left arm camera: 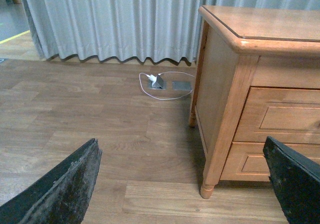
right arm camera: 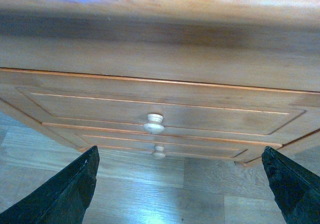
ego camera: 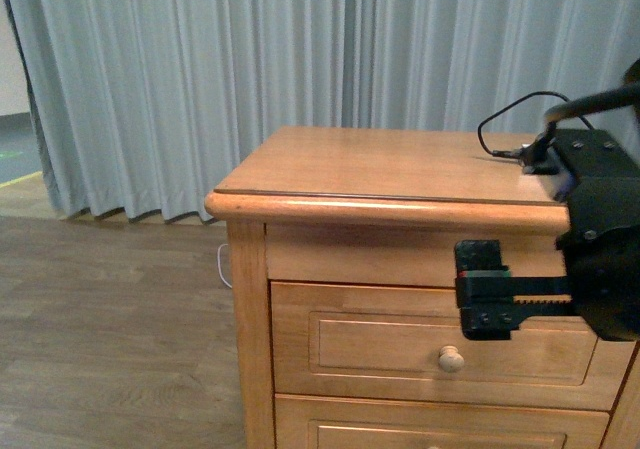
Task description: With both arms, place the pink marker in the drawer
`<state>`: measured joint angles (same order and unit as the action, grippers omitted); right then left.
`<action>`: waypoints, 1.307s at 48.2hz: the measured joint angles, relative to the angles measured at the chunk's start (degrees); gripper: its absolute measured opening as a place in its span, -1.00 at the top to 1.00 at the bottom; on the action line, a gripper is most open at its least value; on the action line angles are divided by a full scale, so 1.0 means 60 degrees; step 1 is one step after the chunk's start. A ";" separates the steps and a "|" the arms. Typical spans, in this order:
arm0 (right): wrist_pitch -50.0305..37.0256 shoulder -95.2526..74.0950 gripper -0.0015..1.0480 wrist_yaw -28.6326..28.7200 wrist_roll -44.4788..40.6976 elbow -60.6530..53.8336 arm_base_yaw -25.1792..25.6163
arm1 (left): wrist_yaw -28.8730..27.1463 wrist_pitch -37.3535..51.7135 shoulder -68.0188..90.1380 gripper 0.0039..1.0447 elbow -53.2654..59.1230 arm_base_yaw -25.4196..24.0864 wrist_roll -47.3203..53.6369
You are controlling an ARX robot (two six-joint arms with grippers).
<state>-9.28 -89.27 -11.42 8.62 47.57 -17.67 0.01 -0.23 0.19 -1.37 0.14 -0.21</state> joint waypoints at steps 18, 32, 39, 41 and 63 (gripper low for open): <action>0.2178 0.6714 -0.84 0.0812 -0.0780 -0.2510 0.0550 | 0.0000 0.0000 0.0000 -0.89 0.0000 0.0000 -0.0004; 0.3544 0.9643 -0.84 0.1155 -0.0372 -0.3191 0.1577 | 0.0000 0.0000 0.0000 -0.89 0.0000 0.0000 -0.0004; 0.2692 0.9730 -0.74 0.0820 -0.0557 -0.3588 0.1574 | 0.0000 0.0000 0.0000 -0.89 0.0000 0.0000 -0.0004; 0.1344 1.0061 -0.57 0.0692 -0.0878 -0.4237 0.1610 | 0.0000 0.0000 -0.0004 -0.89 0.0000 0.0000 -0.0004; -0.0124 1.1945 0.97 0.1872 -0.1402 -0.6706 0.2918 | 0.0000 0.0000 -0.0007 -0.89 0.0000 0.0000 -0.0004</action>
<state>-10.02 -17.61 -0.19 0.21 7.33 -0.16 0.01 -0.23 0.14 -1.37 0.14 -0.23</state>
